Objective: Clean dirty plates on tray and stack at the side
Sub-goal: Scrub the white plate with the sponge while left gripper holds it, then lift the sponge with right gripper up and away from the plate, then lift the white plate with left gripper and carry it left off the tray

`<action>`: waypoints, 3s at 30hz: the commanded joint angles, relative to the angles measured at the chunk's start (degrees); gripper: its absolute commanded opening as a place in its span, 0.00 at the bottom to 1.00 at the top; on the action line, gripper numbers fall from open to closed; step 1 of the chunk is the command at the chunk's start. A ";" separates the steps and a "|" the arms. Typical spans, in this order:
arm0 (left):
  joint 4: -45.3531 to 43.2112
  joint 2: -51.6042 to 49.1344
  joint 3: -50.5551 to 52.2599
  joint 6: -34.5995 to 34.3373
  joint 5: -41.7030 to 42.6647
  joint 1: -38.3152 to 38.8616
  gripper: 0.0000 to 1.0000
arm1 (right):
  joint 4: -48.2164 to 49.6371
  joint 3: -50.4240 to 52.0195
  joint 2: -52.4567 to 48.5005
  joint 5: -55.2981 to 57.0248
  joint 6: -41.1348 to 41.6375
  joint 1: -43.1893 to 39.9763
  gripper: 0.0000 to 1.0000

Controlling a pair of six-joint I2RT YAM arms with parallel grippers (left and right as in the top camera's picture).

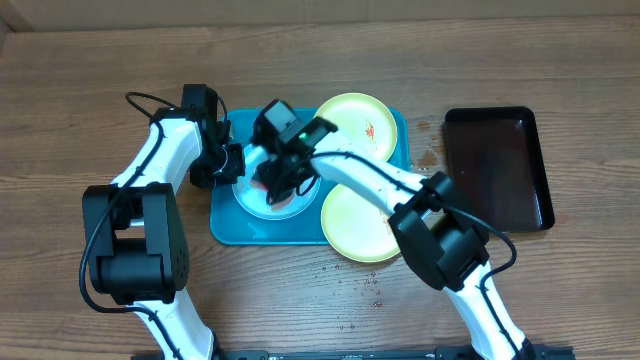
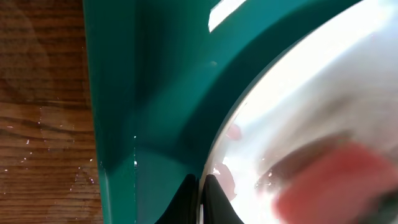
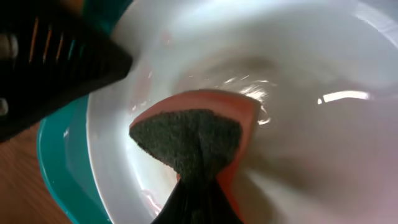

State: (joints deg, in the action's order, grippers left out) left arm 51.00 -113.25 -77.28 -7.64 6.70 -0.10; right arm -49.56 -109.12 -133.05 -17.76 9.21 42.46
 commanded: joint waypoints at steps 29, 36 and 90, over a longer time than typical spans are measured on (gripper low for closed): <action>13.44 7.93 -18.73 1.97 -1.31 0.02 0.04 | -29.09 -24.98 9.60 0.00 0.42 -20.22 0.04; 16.94 8.94 -21.16 3.37 -1.75 0.02 0.04 | -29.77 -24.98 9.62 0.09 0.39 -22.53 0.04; 28.68 8.94 -21.16 -29.53 -89.88 35.45 0.04 | -36.11 -27.52 13.68 -0.33 -0.11 -34.88 0.04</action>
State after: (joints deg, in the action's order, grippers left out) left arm 79.55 -105.73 -96.95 -32.03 -72.64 33.87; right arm -85.78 -134.69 -121.97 -17.78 9.21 7.53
